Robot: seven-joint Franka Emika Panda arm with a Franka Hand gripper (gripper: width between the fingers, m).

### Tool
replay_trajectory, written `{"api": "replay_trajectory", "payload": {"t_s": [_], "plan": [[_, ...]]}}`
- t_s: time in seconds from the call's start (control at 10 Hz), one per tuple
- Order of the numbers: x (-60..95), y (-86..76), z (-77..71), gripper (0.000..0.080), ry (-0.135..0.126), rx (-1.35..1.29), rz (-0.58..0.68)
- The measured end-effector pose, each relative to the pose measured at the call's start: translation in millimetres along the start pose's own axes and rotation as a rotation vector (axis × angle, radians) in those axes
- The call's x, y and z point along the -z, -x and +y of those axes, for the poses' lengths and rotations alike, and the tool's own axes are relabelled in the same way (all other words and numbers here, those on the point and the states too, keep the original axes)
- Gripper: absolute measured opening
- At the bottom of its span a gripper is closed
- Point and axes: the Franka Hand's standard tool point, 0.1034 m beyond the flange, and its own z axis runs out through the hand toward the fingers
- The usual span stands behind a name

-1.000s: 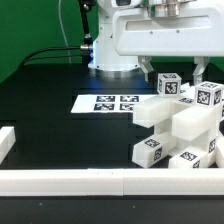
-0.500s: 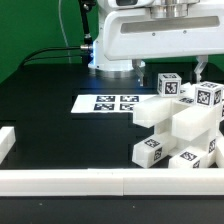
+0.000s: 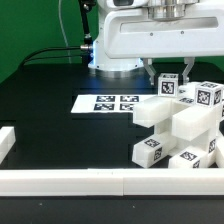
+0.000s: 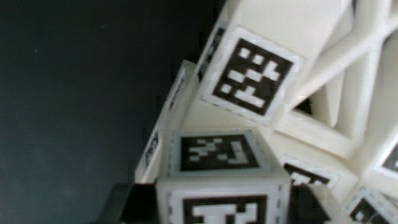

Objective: Assemble chair

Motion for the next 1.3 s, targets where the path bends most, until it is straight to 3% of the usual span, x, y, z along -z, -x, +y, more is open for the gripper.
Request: {"api": "replay_trajectory", "payload": {"t_s": [0.3,0.6,0.9,1.0,1.1,1.2,1.3], "plan": [[-0.3,1.6,-1.8,0.0281,-0.001,-0.418,0.002],[-0.6,0.1,0.0,0.0281,-0.037,-0.802,-0.021],[-0.7,0.4,-1.0,0.0282,-0.039,-0.869,-0.023],[-0.6,0.4,-1.1,0.0462,-0.039,-0.827,-0.022],[2.0,0.0,-4.4,0.0582,-0.034,-0.683,-0.016],[3.5,-1.2,-5.2,0.0582,-0.038,-0.532,-0.011],[3.7,-0.8,-6.7,0.0638,-0.038,-0.316,-0.012]]}}
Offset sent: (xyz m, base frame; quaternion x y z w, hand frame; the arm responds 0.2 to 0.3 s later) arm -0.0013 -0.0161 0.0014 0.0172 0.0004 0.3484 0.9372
